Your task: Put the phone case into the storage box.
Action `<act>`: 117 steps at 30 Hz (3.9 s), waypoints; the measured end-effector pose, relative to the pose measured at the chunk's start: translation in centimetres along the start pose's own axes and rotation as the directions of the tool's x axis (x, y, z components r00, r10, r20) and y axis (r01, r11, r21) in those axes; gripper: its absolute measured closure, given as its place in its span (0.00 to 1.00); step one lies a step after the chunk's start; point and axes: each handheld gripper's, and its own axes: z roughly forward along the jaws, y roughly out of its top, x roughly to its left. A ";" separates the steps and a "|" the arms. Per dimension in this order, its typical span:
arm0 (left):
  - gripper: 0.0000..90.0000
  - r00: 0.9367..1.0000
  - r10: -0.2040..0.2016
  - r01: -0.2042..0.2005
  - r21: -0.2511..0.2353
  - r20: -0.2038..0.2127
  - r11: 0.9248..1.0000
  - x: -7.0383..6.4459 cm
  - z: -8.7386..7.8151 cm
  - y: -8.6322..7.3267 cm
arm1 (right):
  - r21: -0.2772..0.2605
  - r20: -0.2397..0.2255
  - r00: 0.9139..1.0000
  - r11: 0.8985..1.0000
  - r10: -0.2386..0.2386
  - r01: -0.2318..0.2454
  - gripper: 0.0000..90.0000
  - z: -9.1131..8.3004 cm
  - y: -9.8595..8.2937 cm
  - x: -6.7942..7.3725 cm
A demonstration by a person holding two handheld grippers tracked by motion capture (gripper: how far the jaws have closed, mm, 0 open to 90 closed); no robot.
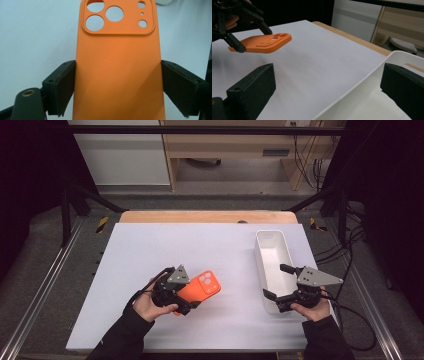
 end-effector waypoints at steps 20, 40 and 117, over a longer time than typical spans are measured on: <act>0.17 0.998 0.056 -0.056 -0.008 0.020 0.998 -1.0 0.1 0.5 | 0.064 -0.079 0.995 0.995 -0.066 0.071 0.01 1.8 0.7 2.1; 0.17 0.994 0.098 -0.097 -0.005 0.048 0.995 -0.9 0.7 0.6 | 0.113 -0.112 0.984 0.982 -0.135 0.148 0.01 3.5 0.8 3.9; 0.17 0.908 0.411 -0.406 -0.068 0.086 0.911 -3.2 0.4 3.8 | 0.135 -0.282 0.879 0.891 -0.384 0.433 0.01 5.0 2.3 7.4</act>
